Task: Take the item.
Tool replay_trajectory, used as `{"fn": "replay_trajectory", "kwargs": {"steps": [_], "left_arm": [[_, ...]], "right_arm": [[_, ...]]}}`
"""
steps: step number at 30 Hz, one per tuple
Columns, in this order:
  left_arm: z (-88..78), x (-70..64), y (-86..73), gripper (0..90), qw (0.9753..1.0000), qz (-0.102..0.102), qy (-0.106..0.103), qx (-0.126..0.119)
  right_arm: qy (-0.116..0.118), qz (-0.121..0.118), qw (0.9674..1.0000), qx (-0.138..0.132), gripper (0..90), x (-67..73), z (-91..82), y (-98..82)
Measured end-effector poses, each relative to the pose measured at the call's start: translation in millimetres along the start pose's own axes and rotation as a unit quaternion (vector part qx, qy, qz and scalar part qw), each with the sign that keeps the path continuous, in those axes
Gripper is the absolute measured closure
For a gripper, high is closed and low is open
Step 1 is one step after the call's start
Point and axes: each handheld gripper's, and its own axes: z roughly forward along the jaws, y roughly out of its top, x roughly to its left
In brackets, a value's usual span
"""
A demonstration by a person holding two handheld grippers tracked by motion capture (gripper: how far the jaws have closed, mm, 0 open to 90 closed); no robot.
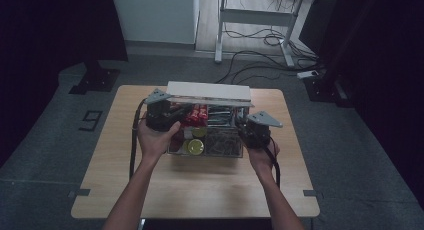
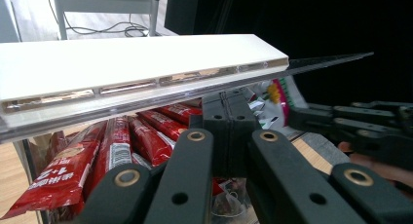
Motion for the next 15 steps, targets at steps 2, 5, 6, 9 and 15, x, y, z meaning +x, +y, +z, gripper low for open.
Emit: {"fn": "replay_trajectory", "kwargs": {"steps": [2, 5, 6, 9, 15], "left_arm": [[0.3, -0.2, 0.1, 89.7, 1.0000, 0.000, 0.000, 0.000], [1.2, -0.8, 0.1, 89.7, 1.0000, -0.001, 0.000, -0.001], [1.6, -1.2, 0.1, 89.8, 1.0000, -0.002, 0.000, -0.003], [1.8, -1.1, 0.4, 89.8, 1.0000, -0.001, -0.001, -0.002], [1.9, -1.0, 0.9, 89.8, 1.0000, 0.000, 0.000, -0.002]], "right_arm": [[0.002, 0.001, 1.0000, -0.007, 86.1, 0.0, -4.7, 0.5], [0.007, 0.001, 0.9999, -0.015, 86.3, -0.1, -11.1, 0.9], [0.009, 0.001, 0.9998, -0.018, 86.4, 0.2, -13.0, 1.0], [0.011, -0.004, 0.9995, -0.028, 86.4, 1.5, -18.4, 0.5], [0.023, 0.007, 0.9987, -0.044, 86.7, -2.6, -29.2, -0.6]]}}
